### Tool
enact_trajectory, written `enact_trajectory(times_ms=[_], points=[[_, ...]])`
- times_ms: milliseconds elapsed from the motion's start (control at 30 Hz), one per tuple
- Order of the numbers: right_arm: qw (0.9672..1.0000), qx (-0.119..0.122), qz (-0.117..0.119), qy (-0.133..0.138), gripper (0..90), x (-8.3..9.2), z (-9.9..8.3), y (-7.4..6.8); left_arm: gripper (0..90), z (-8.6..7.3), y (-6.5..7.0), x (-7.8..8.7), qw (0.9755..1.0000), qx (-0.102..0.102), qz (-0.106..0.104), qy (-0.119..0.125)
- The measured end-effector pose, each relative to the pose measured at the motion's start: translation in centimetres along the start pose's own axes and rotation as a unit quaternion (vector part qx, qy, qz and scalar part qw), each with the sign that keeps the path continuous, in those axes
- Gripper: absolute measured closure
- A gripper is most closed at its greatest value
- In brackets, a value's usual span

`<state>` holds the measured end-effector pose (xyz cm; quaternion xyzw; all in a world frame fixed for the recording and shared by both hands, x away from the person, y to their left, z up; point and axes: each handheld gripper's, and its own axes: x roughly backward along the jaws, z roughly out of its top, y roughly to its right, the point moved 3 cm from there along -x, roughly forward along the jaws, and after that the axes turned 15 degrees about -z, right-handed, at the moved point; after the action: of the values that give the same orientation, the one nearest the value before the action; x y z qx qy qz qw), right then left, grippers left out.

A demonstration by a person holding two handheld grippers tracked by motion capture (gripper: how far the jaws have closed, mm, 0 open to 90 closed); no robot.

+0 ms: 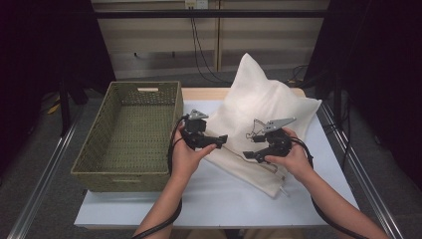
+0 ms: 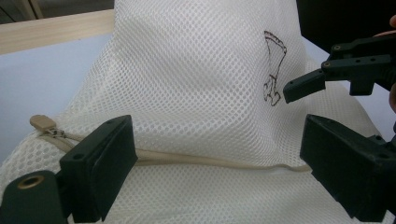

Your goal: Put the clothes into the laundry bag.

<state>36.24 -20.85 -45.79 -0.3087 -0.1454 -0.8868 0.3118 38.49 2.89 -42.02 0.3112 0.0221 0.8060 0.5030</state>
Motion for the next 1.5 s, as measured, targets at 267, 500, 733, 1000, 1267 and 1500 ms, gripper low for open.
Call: enact_trajectory(times_ms=[267,500,733,1000,1267,1500], points=[[0.9999,-0.008,0.0,0.007,18.1,0.6,-0.1,0.3,10.2,-0.2,0.0,0.1,1.0,-0.001,-0.003,0.0],[0.9996,-0.018,-0.002,0.02,14.3,1.7,-0.4,0.6,9.8,-0.3,0.3,0.0,1.0,0.001,-0.007,0.007],[0.9992,-0.032,0.001,0.024,10.6,2.9,-0.9,1.2,9.5,-0.6,0.4,0.0,0.9999,0.001,-0.01,0.0],[0.999,-0.034,-0.002,0.03,8.5,4.5,-1.8,1.9,9.1,-0.5,0.8,-0.1,0.9999,-0.001,-0.016,-0.006],[0.9985,-0.045,-0.003,0.032,7.5,5.9,-2.2,2.6,8.7,0.2,1.3,0.0,0.9997,-0.003,-0.026,-0.002],[0.9981,-0.047,-0.003,0.039,7.2,7.0,-2.2,2.8,6.0,0.6,1.8,0.2,0.9991,-0.004,-0.042,0.001]])
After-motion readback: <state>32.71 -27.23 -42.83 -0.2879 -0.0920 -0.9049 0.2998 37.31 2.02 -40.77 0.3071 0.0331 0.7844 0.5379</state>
